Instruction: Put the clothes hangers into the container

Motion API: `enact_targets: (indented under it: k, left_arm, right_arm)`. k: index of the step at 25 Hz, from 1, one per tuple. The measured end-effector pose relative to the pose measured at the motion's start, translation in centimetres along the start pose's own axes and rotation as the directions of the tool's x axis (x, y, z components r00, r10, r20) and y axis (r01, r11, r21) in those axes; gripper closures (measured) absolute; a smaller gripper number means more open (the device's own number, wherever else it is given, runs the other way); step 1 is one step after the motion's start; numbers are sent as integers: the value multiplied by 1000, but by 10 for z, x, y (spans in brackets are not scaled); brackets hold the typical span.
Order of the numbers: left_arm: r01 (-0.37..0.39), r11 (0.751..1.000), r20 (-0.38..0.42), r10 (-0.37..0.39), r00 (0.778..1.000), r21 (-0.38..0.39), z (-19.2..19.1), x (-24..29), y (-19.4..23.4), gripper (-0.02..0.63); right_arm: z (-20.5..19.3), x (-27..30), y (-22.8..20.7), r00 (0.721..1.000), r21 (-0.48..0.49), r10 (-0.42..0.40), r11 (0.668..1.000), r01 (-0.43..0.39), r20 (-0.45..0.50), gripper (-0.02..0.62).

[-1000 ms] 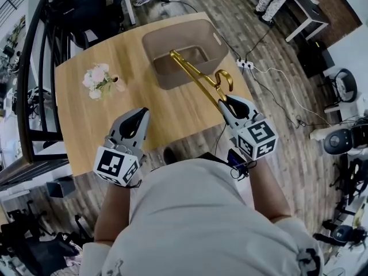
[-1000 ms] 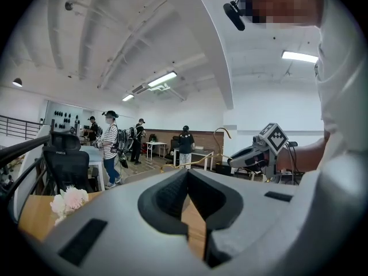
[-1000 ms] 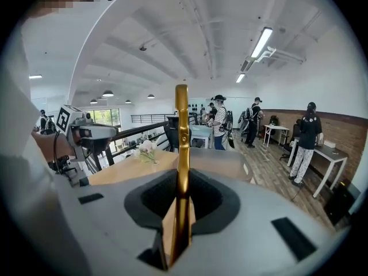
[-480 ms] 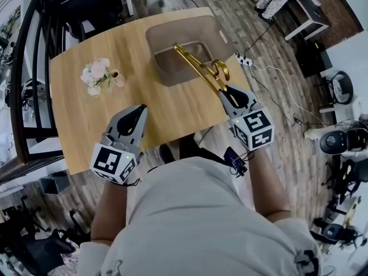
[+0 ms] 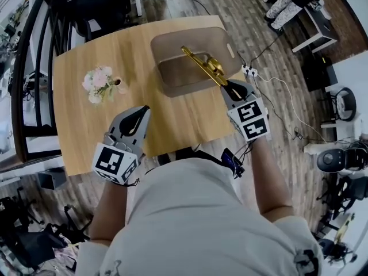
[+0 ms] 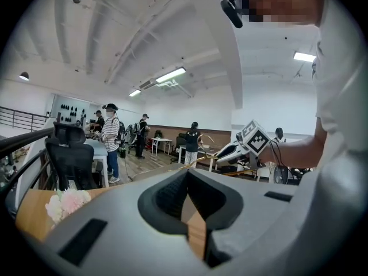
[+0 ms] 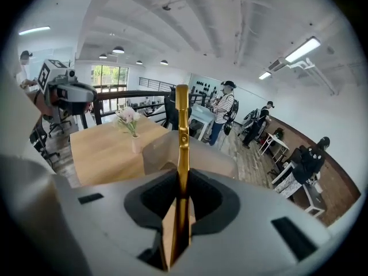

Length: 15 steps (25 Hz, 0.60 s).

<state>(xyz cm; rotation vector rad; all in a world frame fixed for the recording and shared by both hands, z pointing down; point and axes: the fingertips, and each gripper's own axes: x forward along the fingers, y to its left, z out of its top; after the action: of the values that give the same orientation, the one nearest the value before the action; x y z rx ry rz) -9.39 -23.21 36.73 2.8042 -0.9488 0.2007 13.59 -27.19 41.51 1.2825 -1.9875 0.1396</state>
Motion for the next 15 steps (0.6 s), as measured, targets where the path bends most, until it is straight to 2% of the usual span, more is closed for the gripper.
enact_targets:
  k: [7,15]
  left_arm:
    - [-21,1000,-10,21,1000,-6,1,35,18,600]
    - [-36,999,-29,35,999,-28,-3,64,28,600]
  right_arm:
    - [2,47,-24,994,-172,-1,985,-19,-112,526]
    - [-10,99,-33,964,-372,-9,923,-94,-266,526]
